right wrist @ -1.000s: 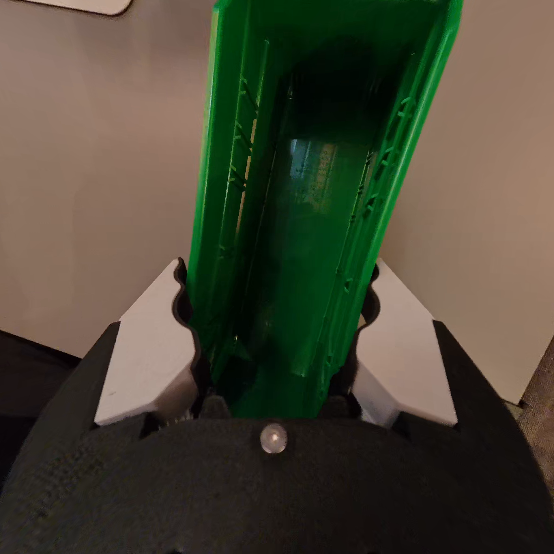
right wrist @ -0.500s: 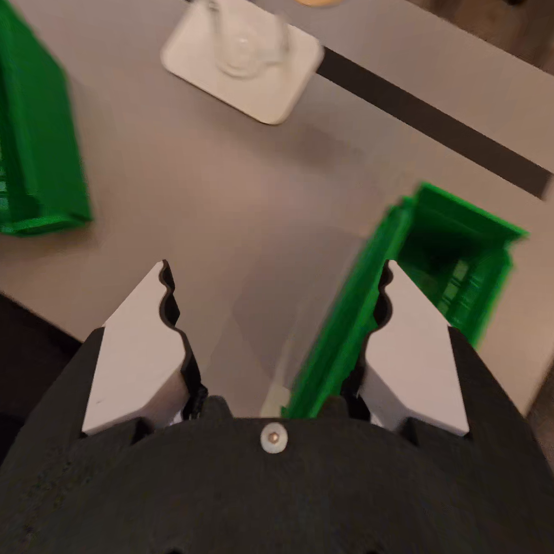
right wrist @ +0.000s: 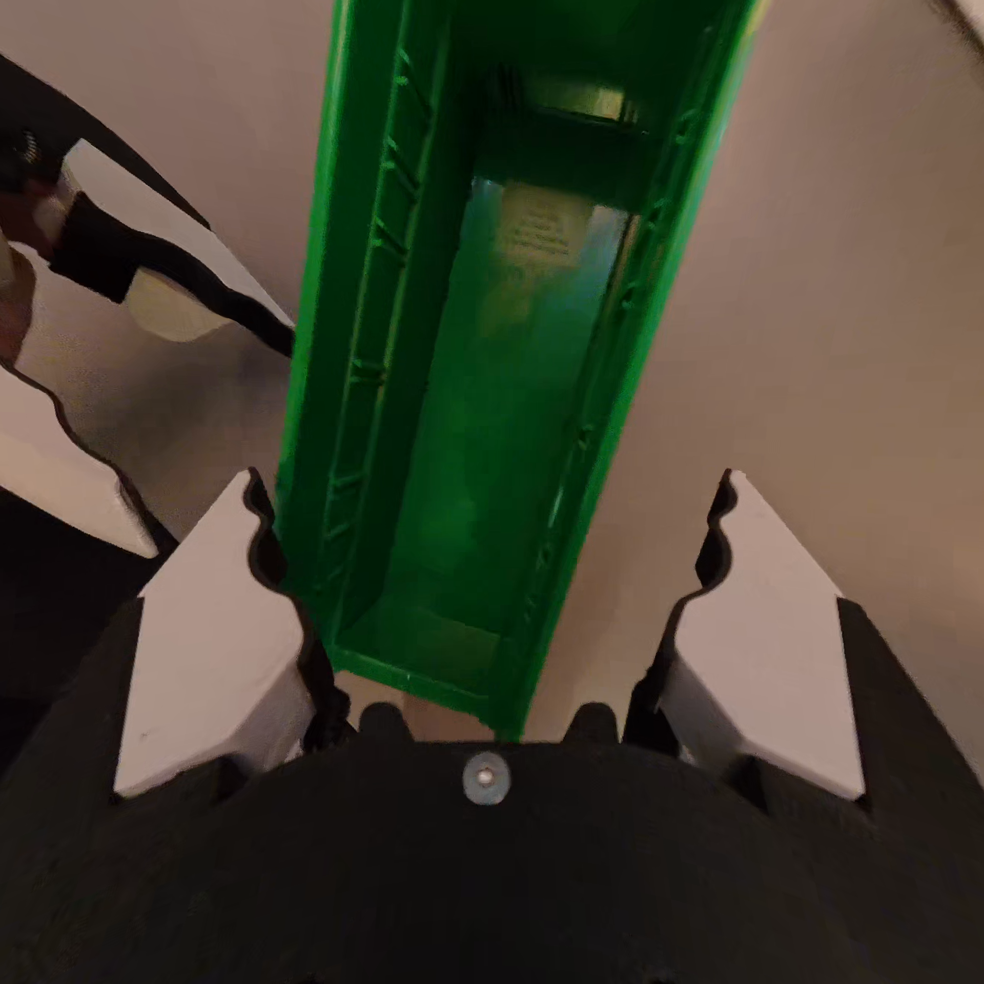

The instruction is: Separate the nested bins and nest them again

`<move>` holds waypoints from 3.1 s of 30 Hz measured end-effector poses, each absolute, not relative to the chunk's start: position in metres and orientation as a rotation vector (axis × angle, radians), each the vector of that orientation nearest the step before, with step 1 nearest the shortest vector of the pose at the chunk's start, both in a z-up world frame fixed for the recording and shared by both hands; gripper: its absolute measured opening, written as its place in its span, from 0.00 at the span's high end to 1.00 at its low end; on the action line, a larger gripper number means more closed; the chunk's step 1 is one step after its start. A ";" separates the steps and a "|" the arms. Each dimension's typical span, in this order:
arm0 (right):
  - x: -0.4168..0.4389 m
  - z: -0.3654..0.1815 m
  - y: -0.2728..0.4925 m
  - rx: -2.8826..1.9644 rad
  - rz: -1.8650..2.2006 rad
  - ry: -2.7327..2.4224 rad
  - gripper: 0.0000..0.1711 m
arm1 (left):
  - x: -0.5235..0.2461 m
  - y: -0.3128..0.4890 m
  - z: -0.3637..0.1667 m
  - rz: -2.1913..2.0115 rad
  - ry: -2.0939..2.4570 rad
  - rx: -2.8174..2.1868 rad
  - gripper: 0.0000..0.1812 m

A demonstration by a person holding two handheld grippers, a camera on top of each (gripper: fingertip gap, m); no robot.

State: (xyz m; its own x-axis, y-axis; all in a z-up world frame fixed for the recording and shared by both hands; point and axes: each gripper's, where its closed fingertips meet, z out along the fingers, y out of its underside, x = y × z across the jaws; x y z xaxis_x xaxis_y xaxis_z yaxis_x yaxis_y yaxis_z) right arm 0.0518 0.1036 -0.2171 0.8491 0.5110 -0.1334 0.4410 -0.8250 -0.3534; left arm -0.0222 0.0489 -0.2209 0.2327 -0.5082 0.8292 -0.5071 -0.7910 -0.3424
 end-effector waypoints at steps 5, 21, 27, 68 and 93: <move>0.030 -0.233 0.104 -2.754 0.361 -0.714 0.09 | -0.037 0.065 -0.221 -1.659 0.935 -2.461 0.42; 0.046 -0.232 0.106 -2.797 0.285 -0.671 0.37 | -0.043 0.071 -0.227 -1.634 0.912 -2.476 0.43; 0.076 -0.211 0.099 -2.757 0.390 -0.574 0.41 | -0.042 0.068 -0.232 -1.609 0.948 -2.489 0.42; 0.415 -0.135 0.022 -2.773 0.146 0.063 0.11 | -0.025 0.062 -0.242 -1.606 1.002 -2.511 0.42; 0.377 -0.148 -0.008 -2.023 1.381 0.290 0.08 | 0.285 -0.013 -0.180 -1.880 1.297 -2.082 0.26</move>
State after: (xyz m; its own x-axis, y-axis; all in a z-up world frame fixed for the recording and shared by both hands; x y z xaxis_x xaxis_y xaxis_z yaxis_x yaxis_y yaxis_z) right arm 0.3774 -0.0081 -0.1483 0.4174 0.1782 -0.8911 -0.5213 -0.7562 -0.3954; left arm 0.2847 -0.0134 -0.1803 -0.0916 -0.5958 0.7979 -0.5341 -0.6468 -0.5444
